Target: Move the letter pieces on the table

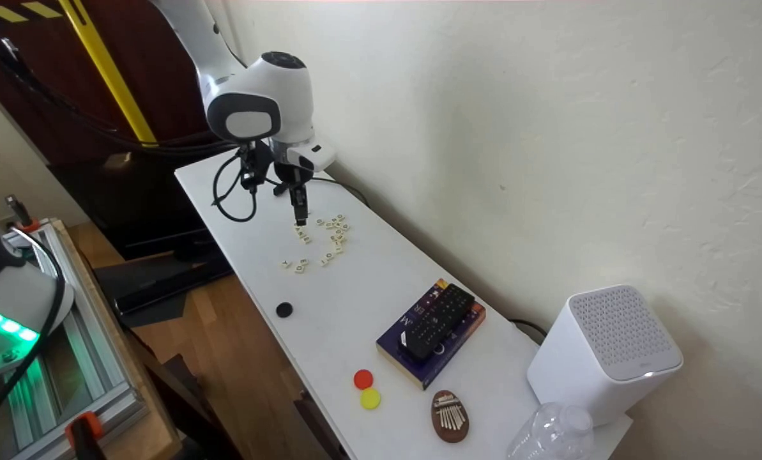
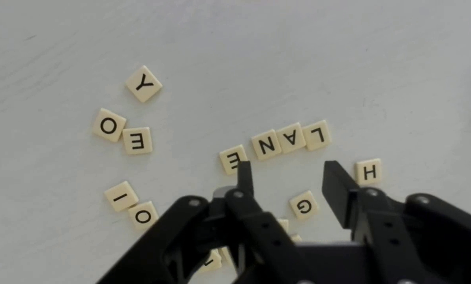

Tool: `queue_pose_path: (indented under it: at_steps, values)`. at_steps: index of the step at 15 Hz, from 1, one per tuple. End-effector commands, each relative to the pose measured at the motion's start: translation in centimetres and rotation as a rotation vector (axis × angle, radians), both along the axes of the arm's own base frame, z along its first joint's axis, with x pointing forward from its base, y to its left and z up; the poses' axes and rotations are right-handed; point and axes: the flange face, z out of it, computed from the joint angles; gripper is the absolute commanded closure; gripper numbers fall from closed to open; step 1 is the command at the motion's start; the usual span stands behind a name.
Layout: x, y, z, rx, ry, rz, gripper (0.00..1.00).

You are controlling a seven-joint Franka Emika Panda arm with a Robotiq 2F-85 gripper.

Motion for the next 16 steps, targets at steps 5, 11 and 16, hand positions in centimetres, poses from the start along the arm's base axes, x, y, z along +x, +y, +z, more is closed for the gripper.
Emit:
queue_pose_path:
  at_steps: [5,11,16]
  values:
    - [-0.6,1.1,1.6,-0.047,-0.003,0.188,0.0]
    - [-0.9,1.6,2.3,-0.058,-0.001,0.27,0.0]
    - [-0.3,1.7,1.5,-0.051,-0.011,0.26,0.0]
